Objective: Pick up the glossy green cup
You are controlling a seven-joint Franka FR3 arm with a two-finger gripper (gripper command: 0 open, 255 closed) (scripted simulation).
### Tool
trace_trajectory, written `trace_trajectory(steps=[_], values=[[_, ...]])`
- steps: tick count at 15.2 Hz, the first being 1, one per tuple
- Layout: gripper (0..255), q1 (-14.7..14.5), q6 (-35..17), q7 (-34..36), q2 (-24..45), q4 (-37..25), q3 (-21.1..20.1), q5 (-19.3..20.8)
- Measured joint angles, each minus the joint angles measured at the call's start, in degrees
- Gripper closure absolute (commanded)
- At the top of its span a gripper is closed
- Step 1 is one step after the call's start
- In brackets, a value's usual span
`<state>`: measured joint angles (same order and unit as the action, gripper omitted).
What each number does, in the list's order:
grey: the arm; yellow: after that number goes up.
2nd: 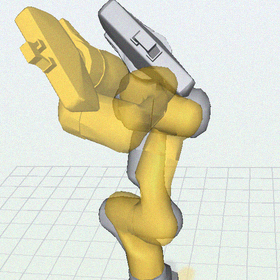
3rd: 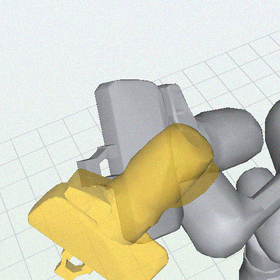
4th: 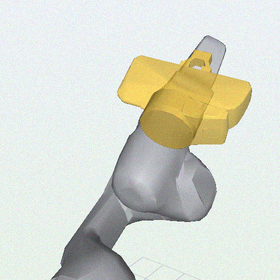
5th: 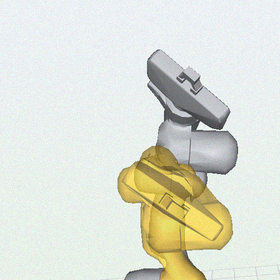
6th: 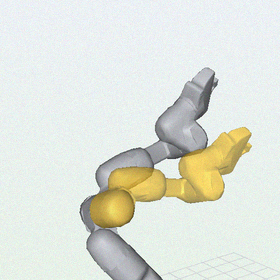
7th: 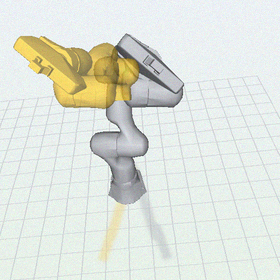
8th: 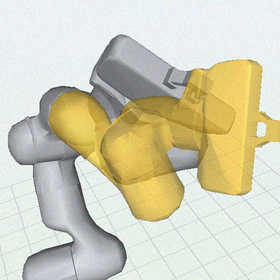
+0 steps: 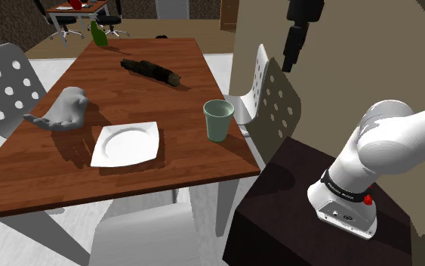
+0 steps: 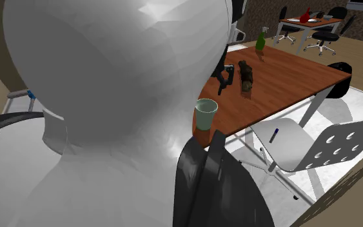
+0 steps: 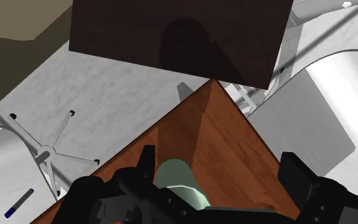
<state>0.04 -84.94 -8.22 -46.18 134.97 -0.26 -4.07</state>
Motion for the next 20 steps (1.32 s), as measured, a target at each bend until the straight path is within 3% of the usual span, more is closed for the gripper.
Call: trace_trajectory(steps=[2,8,20], values=[[0,0.04,-0.9,0.18,0.46,0.54,0.01,-0.28],[0,0.92,-10.56,0.02,9.67,2.09,1.92,-2.32],[0,1.03,-27.76,-2.21,35.2,-3.62,5.45,-10.47]])
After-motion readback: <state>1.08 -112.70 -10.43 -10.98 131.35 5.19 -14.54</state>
